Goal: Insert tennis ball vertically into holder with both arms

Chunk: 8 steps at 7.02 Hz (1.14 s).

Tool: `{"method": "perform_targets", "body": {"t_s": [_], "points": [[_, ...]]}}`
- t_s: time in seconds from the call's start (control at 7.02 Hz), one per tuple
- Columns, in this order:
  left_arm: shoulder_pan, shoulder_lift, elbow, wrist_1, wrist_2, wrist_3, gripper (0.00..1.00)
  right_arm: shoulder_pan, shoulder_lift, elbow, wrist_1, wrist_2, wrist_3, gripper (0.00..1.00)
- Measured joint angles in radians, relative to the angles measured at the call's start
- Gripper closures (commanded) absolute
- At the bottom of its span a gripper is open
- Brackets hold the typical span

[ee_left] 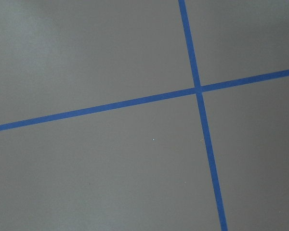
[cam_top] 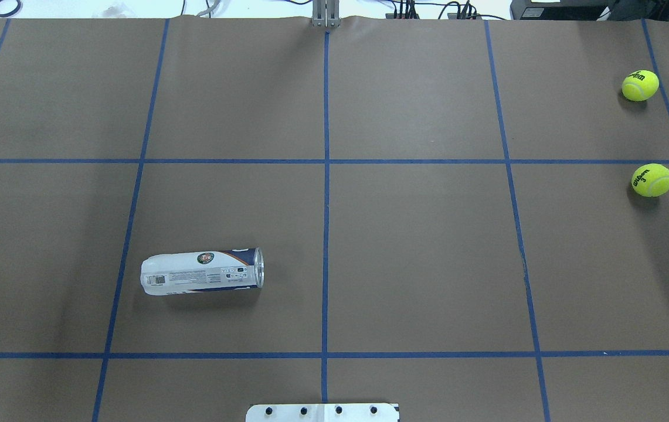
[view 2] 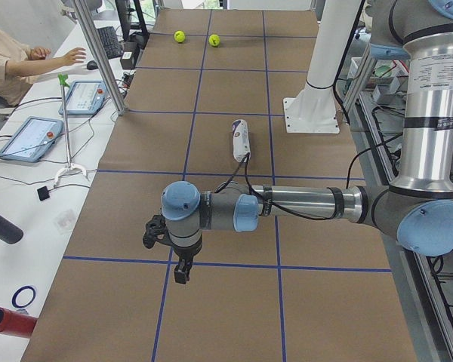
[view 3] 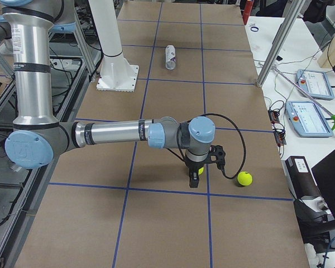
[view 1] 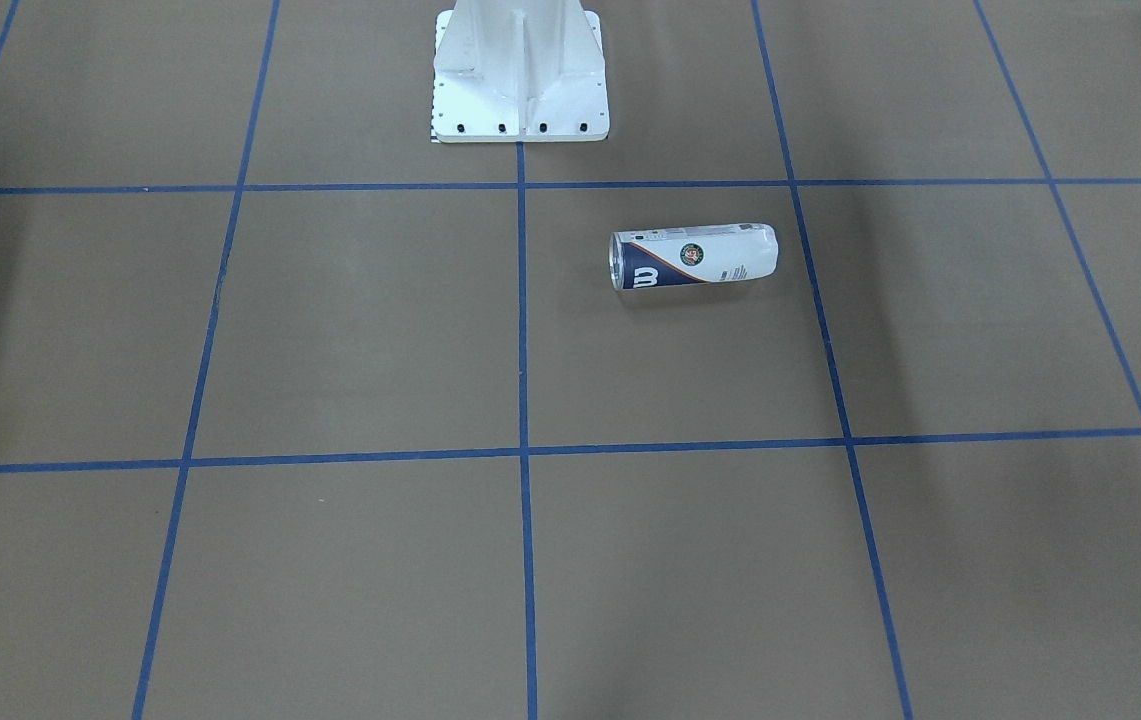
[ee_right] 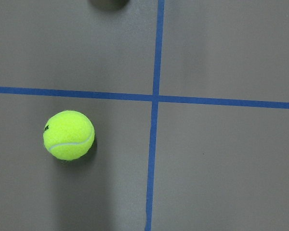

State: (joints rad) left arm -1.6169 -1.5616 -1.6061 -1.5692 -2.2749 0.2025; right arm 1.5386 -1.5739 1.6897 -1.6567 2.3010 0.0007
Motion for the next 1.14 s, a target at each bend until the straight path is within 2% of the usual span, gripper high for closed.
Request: {"method": "perform_targets", "body": {"t_s": [0.71,1.14], "points": [[0.000,-0.003,-0.019,-0.009,0.001,0.000,0.00,0.000,0.002,0.000,0.000,0.001,0.001,0.00],[0.008,-0.010,-0.082,-0.038,0.001,-0.006,0.00,0.000,0.002,0.000,0.000,0.001,0.002,0.00]]}}
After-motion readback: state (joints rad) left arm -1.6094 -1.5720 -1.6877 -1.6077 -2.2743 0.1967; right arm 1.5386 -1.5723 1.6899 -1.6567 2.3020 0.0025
